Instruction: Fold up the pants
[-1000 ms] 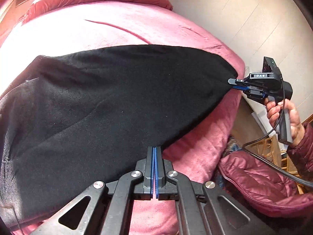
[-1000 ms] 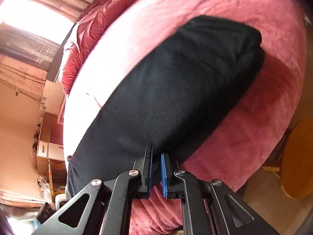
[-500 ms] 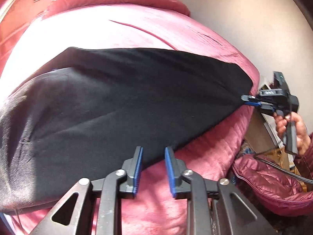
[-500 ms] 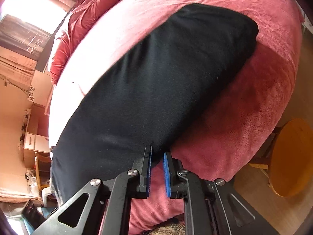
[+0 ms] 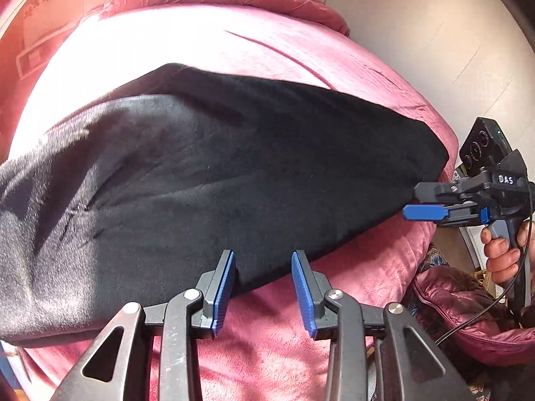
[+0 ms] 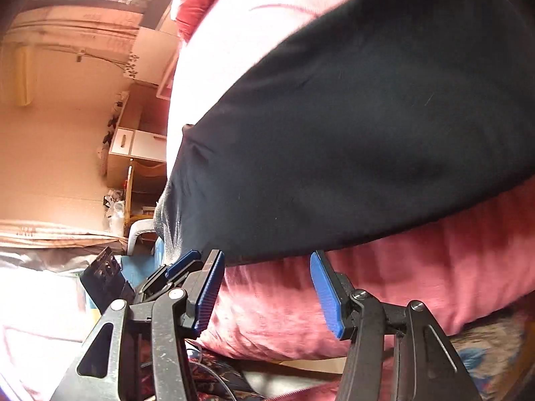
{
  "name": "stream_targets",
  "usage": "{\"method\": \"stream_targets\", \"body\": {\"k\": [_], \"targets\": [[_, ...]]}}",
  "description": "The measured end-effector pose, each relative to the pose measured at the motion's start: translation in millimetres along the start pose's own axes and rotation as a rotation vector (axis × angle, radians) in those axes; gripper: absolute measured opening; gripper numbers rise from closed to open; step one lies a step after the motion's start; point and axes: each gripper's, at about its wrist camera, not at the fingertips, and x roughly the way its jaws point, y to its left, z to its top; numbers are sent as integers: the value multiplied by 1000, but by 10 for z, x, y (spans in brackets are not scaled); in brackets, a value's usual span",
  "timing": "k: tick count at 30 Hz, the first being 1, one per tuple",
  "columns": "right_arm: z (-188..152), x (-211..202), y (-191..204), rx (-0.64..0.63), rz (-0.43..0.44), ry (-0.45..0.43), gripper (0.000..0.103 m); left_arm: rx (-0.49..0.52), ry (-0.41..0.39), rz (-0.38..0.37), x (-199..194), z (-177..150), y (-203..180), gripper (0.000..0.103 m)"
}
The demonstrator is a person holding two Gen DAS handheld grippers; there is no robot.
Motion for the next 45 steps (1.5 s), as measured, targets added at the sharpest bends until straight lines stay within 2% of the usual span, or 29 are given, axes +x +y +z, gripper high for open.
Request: {"method": "stream_targets", "body": {"k": [3, 6, 8, 10, 14, 17, 19, 22, 25, 29, 31, 37, 39, 41, 43, 45], "targets": [[44, 79, -40, 112, 20, -31, 50, -43, -7, -25, -1, -17, 77, 35], [35, 133, -100, 137, -13, -47, 31, -60, -15, -35, -24, -19, 133, 35], [98, 58, -117, 138, -40, -62, 9, -68, -19, -32, -46, -21, 161, 35], [95, 15, -159, 126, -47, -76, 7, -78, -29, -37, -91, -24, 200, 35], [97, -100, -26, 14, -83, -98, 5, -80, -70, -36, -260, -11, 249, 35], [132, 88, -115, 11, -139, -62, 5, -98, -70, -28, -281, 3, 324, 35], [146, 185, -201, 30, -147, -41, 5, -114, -58, -12, -263, 18, 370, 35], [179, 183, -165, -6, -160, -23, 5, -138, -63, 23, -274, 28, 427, 35], [202, 97, -110, -34, -142, -11, 12, -176, -69, 41, -290, 47, 521, 35], [307, -466, -349, 9, -137, -152, 40, -202, -67, 52, -310, 60, 598, 35], [369, -853, -590, 82, -181, -259, 46, -199, -73, 59, -334, 79, 596, 35], [506, -1937, -1592, 449, -276, -609, 49, -196, -77, 64, -359, 165, 580, 35], [568, -2110, -1834, 534, -281, -662, 49, -188, -67, 73, -341, 180, 555, 36], [671, -2190, -1963, 570, -276, -700, 37, -181, -60, 80, -303, 186, 464, 36], [775, -2245, -2045, 578, -270, -712, 35, -179, -55, 84, -285, 204, 442, 36], [871, -2289, -2106, 568, -315, -709, 19, -177, -52, 90, -293, 197, 445, 36]]}}
